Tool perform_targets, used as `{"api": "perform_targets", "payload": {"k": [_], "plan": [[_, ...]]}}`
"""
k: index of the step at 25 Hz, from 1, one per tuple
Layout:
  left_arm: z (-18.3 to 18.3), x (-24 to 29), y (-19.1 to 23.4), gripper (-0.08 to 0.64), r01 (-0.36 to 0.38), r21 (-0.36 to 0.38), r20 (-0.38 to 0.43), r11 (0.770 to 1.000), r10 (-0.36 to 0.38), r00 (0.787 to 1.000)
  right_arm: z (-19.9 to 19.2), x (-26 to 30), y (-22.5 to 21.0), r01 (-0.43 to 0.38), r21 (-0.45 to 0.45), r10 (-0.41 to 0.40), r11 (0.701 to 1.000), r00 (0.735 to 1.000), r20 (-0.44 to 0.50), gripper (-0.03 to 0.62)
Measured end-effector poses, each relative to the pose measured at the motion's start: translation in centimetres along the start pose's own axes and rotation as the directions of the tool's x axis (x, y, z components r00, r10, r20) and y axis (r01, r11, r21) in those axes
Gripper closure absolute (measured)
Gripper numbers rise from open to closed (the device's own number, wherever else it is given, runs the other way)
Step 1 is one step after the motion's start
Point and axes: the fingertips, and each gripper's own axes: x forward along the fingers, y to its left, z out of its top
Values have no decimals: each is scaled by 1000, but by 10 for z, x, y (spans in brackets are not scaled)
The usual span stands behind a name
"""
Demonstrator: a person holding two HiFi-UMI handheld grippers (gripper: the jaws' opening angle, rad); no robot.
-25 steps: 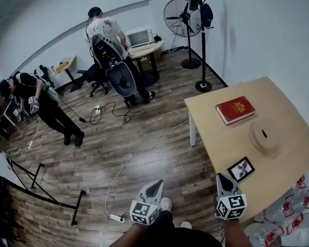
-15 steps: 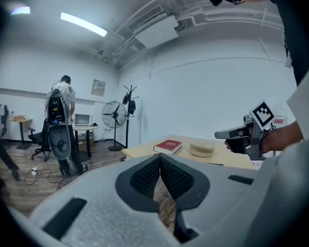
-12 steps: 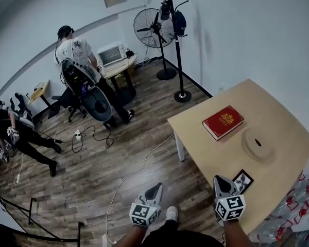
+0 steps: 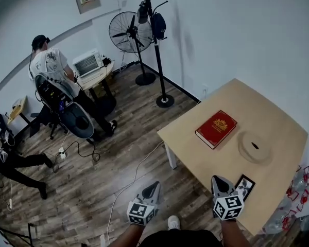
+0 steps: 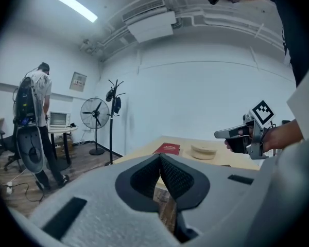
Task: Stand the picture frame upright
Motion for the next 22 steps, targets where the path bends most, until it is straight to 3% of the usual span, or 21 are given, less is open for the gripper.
{"api": "perform_targets", "payload": {"k": [10,15,22], "plan": [[-7,49,-1,560,153,13,-15,988,-153,988,-13,0,-22,131,16,-130,991,991,-41,583],[-7,80,-26,560,234,6,-31,972,-233,972,-22,-9,-50,192,7,-191,981,979,-76,583],[-14,130,-73,560,326,12,-119,945,-323,939,-30,-35,-114,296,100,-290,950,954,-70,583]]}}
